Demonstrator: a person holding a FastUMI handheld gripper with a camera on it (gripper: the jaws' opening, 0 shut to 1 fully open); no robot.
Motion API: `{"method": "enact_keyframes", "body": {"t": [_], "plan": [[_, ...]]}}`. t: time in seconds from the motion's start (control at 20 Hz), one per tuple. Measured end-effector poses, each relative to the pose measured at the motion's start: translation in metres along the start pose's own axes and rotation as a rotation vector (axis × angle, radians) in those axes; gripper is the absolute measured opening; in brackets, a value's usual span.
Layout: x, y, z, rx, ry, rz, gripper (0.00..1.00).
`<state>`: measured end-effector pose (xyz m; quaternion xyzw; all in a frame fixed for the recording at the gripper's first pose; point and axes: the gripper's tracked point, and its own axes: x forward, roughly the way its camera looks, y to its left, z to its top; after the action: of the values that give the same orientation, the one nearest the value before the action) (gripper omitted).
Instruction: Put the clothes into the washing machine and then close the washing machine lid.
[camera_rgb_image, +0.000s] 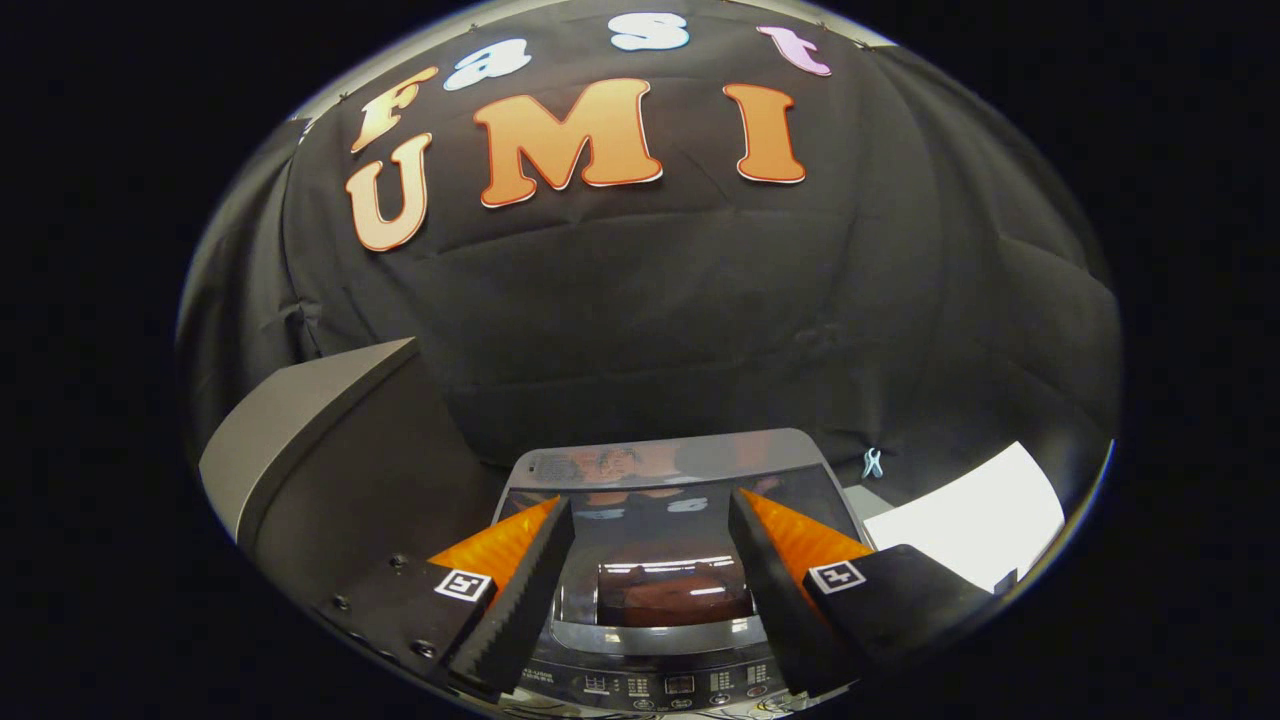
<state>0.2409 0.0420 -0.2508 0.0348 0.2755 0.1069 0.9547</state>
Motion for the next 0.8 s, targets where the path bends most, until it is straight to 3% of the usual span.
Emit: {"method": "enact_keyframes", "body": {"t": [0.35, 0.8], "plan": [[-0.031, 0.007, 0.033, -0.064, -0.108, 0.007, 0.99], [-0.12, 0.018, 0.092, -0.059, -0.284, 0.062, 0.99]]}}
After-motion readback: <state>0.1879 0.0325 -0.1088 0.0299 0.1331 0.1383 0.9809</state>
